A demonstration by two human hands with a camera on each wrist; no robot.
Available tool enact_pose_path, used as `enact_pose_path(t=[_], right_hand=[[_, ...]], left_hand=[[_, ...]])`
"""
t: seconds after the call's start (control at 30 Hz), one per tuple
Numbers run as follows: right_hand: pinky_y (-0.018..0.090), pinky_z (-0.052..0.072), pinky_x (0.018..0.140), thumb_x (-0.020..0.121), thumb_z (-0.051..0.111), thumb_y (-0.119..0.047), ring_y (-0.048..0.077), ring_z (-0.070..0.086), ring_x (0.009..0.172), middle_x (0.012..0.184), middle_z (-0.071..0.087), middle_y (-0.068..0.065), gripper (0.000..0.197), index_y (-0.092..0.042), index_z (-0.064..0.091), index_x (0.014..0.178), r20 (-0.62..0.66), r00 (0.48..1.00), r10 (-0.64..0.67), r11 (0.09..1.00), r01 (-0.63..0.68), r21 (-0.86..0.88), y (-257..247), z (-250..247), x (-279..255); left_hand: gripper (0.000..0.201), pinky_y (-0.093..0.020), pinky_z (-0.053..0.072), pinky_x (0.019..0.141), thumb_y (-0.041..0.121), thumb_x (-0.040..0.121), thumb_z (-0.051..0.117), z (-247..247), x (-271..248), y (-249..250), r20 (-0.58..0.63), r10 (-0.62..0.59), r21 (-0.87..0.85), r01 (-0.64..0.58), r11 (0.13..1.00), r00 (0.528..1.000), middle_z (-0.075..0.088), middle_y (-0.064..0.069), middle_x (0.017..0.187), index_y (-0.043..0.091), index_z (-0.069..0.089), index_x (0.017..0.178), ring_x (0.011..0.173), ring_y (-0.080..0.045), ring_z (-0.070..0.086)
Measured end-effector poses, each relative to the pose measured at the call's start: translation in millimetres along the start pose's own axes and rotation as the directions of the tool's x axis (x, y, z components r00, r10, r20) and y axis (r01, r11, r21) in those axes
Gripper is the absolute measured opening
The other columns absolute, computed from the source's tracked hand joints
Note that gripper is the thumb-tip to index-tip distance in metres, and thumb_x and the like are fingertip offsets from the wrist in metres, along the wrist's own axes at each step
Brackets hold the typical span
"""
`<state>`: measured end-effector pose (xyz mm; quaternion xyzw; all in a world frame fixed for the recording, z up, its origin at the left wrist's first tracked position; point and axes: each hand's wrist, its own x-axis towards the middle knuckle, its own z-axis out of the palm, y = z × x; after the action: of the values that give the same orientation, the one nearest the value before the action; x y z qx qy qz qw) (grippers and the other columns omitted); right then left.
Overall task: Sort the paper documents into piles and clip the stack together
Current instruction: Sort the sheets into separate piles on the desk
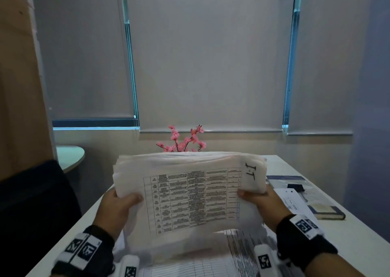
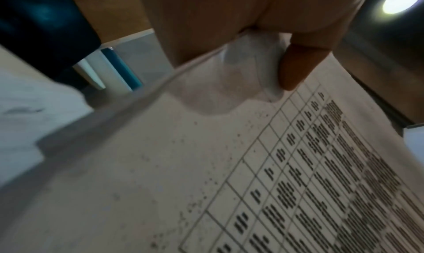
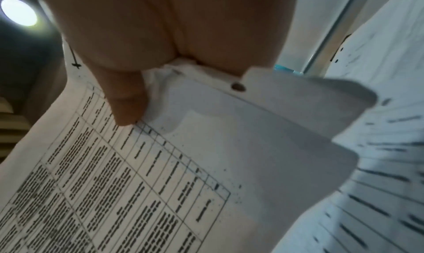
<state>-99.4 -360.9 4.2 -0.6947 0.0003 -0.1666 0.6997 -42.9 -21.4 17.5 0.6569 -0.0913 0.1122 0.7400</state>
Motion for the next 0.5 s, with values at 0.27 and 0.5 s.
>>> enact_pose_path(t=[0.27, 0.5], right_hand=[[0.048, 0.056, 0.077, 0.073, 0.048, 0.022, 0.040, 0.067, 0.091, 0.094, 0.072, 0.021, 0.036, 0.003, 0.065, 0.099, -0.160, 0.984, -0.075, 0.997, 0.075, -0.005, 0, -21, -6], [0.046, 0.057, 0.075, 0.070, 0.044, 0.019, 0.033, 0.068, 0.088, 0.086, 0.074, 0.010, 0.041, -0.008, 0.068, 0.089, -0.127, 0.992, 0.016, 0.991, -0.032, -0.128, 0, -2, 3]], left_hand=[[0.059, -0.045, 0.055, 0.077, 0.004, 0.050, 0.055, -10, -14, -14, 0.141, -0.121, 0.063, 0.113, 0.992, 0.983, 0.079, -0.009, 0.092, 0.006, 0.066, 0.107, 0.095, -0.034, 0.071], [0.030, -0.037, 0.049, 0.069, -0.021, 0.079, 0.045, 13, -23, -9, -0.023, -0.073, 0.070, 0.074, 0.995, 0.997, 0.072, -0.012, 0.075, -0.001, 0.066, 0.086, 0.082, -0.039, 0.063]])
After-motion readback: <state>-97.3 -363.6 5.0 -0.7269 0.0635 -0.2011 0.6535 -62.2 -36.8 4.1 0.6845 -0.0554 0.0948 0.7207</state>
